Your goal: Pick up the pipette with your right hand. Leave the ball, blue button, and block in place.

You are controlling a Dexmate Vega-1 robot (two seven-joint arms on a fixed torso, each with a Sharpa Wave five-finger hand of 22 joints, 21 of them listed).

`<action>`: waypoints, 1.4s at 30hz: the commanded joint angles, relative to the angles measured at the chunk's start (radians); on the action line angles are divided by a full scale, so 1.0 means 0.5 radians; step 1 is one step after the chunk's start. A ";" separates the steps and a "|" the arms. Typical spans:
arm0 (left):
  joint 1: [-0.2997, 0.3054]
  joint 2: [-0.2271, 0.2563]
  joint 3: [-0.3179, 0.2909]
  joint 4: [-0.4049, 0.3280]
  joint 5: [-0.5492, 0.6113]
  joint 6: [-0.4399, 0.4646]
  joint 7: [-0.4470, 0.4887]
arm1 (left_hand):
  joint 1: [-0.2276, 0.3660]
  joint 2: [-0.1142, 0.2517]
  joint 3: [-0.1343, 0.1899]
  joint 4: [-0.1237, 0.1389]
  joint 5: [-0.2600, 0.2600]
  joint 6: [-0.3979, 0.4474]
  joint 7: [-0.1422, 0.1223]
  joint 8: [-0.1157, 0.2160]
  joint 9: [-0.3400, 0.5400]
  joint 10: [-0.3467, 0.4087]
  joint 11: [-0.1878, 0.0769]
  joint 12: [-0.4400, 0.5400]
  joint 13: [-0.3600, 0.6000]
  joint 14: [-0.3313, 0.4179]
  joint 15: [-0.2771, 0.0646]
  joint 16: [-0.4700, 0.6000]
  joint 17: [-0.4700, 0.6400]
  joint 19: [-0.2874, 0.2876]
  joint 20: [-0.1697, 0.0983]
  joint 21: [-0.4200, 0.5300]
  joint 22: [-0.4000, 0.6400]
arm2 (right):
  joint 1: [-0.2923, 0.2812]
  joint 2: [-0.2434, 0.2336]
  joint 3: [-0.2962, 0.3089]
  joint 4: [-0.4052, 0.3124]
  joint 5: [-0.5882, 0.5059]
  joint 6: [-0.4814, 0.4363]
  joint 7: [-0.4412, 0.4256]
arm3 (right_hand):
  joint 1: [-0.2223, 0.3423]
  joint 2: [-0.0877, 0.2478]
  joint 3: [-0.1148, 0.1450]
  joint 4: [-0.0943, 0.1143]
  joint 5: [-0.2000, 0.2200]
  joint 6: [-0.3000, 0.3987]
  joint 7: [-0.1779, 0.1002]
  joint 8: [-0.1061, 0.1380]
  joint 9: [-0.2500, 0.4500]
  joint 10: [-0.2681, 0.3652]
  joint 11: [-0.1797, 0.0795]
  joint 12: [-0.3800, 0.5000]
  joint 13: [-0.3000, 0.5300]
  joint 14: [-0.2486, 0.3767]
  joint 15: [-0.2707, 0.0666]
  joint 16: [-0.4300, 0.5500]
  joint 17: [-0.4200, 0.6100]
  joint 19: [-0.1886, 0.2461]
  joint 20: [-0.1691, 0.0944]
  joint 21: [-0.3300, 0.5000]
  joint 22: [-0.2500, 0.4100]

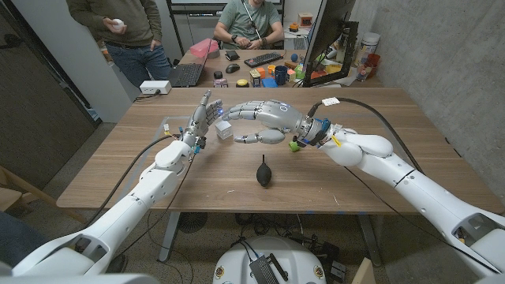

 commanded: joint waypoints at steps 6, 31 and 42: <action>0.079 0.044 -0.023 -0.094 -0.003 0.020 0.050 | 0.013 0.008 -0.012 -0.003 0.005 0.017 -0.002 0.008 0.003 0.018 -0.002 0.012 0.006 0.012 -0.004 0.012 0.011 -0.007 -0.029 0.011 0.005 | 0.279 -0.130 -0.292 0.017 -0.617 0.030 -0.471 | 0.115 -0.016 0.061 -0.003 -0.027 0.136 -0.088 0.025 0.008 0.067 -0.062 0.018 0.011 0.105 0.017 0.010 0.003 0.162 -0.009 0.038 -0.003; 0.128 0.052 -0.016 -0.171 0.020 0.049 0.117 | 0.014 0.011 -0.020 -0.004 0.004 0.017 -0.005 0.008 0.003 0.018 -0.006 0.012 0.006 0.013 -0.006 0.012 0.011 -0.013 -0.021 0.011 0.005 | 0.552 -0.311 -0.533 0.028 -0.891 -0.007 -0.461 | 0.260 -0.082 0.125 -0.010 -0.077 0.124 -0.136 -0.003 0.012 0.035 -0.048 -0.001 0.016 -0.059 0.034 -0.045 0.007 0.116 0.085 -0.037 -0.003; 0.157 0.067 -0.009 -0.237 0.040 0.103 0.177 | 0.014 0.012 -0.023 -0.004 0.004 0.018 -0.004 0.009 0.003 0.018 -0.006 0.012 0.006 0.013 -0.006 0.012 0.011 -0.014 -0.017 0.011 0.006 | 0.585 -0.348 -0.602 0.073 -0.906 -0.023 -0.436 | 0.296 -0.142 0.136 0.012 -0.105 0.027 -0.120 -0.044 0.013 -0.099 0.052 -0.035 0.022 -0.177 0.059 -0.043 0.011 0.034 0.161 -0.068 0.001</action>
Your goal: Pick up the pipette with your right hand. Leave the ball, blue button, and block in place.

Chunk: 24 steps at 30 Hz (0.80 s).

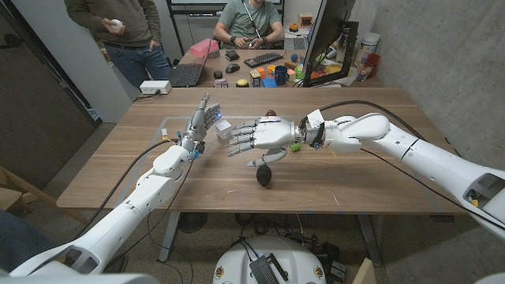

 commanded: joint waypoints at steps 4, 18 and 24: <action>0.042 0.019 0.012 -0.099 0.030 0.054 0.067 | 0.014 0.013 -0.007 -0.004 0.004 0.018 -0.006 0.008 0.003 0.018 -0.005 0.012 0.006 0.014 -0.006 0.013 0.011 -0.007 -0.024 0.005 0.006 | 0.081 -0.054 -0.114 0.069 -0.108 -0.021 -0.047 | 0.013 -0.028 0.008 0.021 -0.009 -0.063 -0.006 -0.024 0.004 -0.054 0.034 -0.009 0.014 -0.051 -0.007 -0.002 0.007 -0.024 0.021 -0.012 0.005; 0.091 0.024 0.012 -0.183 0.046 0.097 0.148 | 0.015 0.015 -0.012 -0.004 0.003 0.022 -0.008 0.010 0.003 0.019 -0.006 0.012 0.006 0.014 -0.008 0.013 0.011 -0.007 -0.022 0.006 0.006 | 0.137 -0.081 -0.210 0.155 -0.195 -0.091 -0.098 | 0.015 -0.044 0.013 0.035 -0.018 -0.094 -0.020 -0.017 0.006 -0.111 0.043 -0.008 0.018 -0.137 0.015 -0.006 0.010 -0.119 0.037 -0.034 0.008; 0.100 0.026 0.015 -0.203 0.055 0.099 0.157 | 0.015 0.015 -0.014 -0.004 0.003 0.024 -0.008 0.010 0.003 0.020 -0.009 0.012 0.006 0.014 -0.008 0.013 0.011 -0.009 -0.019 0.005 0.006 | 0.192 -0.053 -0.279 0.245 -0.217 -0.059 -0.123 | 0.001 -0.056 0.009 0.047 -0.022 -0.103 -0.031 -0.013 0.006 -0.157 0.061 -0.010 0.019 -0.193 0.041 -0.007 0.011 -0.197 0.042 -0.043 0.010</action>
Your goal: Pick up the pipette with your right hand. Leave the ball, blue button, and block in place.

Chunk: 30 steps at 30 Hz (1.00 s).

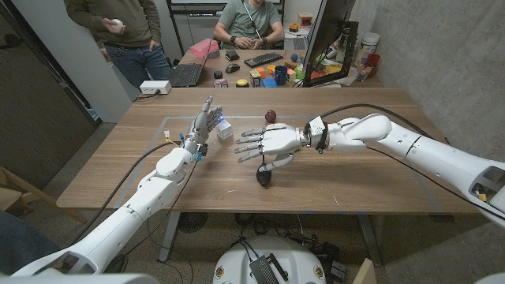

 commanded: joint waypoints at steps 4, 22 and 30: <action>0.048 0.022 -0.003 -0.095 0.024 0.044 0.072 | 0.007 0.008 -0.016 -0.004 0.003 0.012 0.002 0.010 0.003 0.019 -0.005 0.012 0.006 0.014 -0.007 0.013 0.011 -0.009 -0.020 0.006 0.006 | 0.097 0.005 -0.135 0.159 -0.056 0.019 -0.072 | -0.012 -0.029 0.000 0.015 -0.009 -0.003 0.000 0.013 0.007 -0.021 0.001 -0.005 0.010 -0.042 0.002 -0.006 0.012 -0.048 -0.005 -0.008 0.011; 0.081 0.021 -0.016 -0.120 0.019 0.064 0.116 | 0.008 0.011 -0.021 -0.004 0.003 0.013 0.002 0.009 0.004 0.022 -0.006 0.013 0.006 0.016 -0.009 0.014 0.011 -0.011 -0.019 0.006 0.006 | 0.171 -0.036 -0.197 0.222 -0.092 0.049 -0.050 | -0.043 -0.060 -0.013 0.028 -0.004 -0.108 0.011 -0.004 0.007 -0.105 0.008 -0.004 0.012 -0.153 0.003 0.001 0.012 -0.158 -0.008 0.005 0.015; 0.077 0.025 -0.013 -0.145 0.030 0.099 0.145 | 0.008 0.012 -0.024 -0.004 0.003 0.016 0.001 0.011 0.004 0.022 -0.008 0.013 0.006 0.016 -0.008 0.014 0.011 -0.010 -0.020 0.007 0.006 | 0.197 -0.031 -0.235 0.290 -0.111 0.031 -0.117 | -0.043 -0.061 -0.012 0.028 -0.001 -0.097 0.004 0.005 0.007 -0.095 0.004 0.005 0.012 -0.152 -0.002 0.007 0.012 -0.158 -0.007 0.011 0.015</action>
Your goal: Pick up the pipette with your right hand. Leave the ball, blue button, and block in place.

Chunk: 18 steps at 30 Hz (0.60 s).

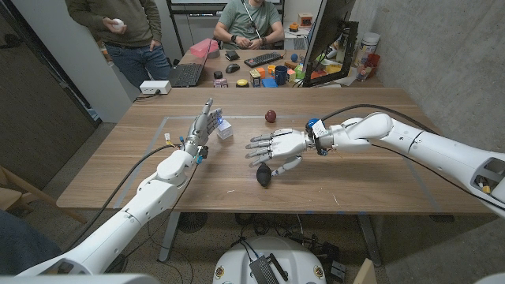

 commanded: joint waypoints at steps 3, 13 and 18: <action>-0.002 -0.004 0.004 -0.019 0.010 0.041 0.034 | 0.008 0.012 -0.008 -0.005 0.003 0.016 0.001 0.010 0.004 0.020 -0.006 0.012 0.006 0.016 -0.008 0.014 0.011 -0.006 -0.015 0.007 0.006 | 0.033 0.003 -0.059 0.098 -0.014 -0.029 -0.073 | -0.002 -0.020 0.004 0.013 0.000 0.002 -0.010 0.014 0.008 0.000 0.001 0.006 0.002 0.000 -0.004 0.009 0.003 -0.006 0.003 0.011 0.006; -0.038 -0.044 0.022 0.063 0.007 0.016 0.011 | 0.009 0.015 -0.010 -0.004 0.003 0.017 -0.001 0.011 0.004 0.023 -0.007 0.013 0.006 0.016 -0.008 0.013 0.011 -0.006 -0.016 0.008 0.006 | 0.026 0.019 -0.066 0.097 0.021 -0.074 0.011 | -0.008 -0.023 0.004 0.017 0.004 -0.021 -0.005 0.011 0.007 -0.029 0.005 0.002 0.003 -0.022 0.027 0.008 0.003 -0.031 0.006 0.011 0.007; -0.049 -0.050 0.026 0.087 0.003 0.020 0.005 | 0.010 0.016 -0.011 -0.004 0.003 0.017 -0.002 0.011 0.004 0.023 -0.013 0.013 0.006 0.015 -0.009 0.013 0.011 -0.006 -0.017 0.008 0.006 | 0.035 0.037 -0.084 0.138 0.027 -0.068 -0.014 | -0.011 -0.024 0.003 0.018 0.005 -0.025 -0.001 0.012 0.007 -0.033 0.007 0.003 0.003 -0.024 0.027 0.009 0.003 -0.035 0.006 0.012 0.007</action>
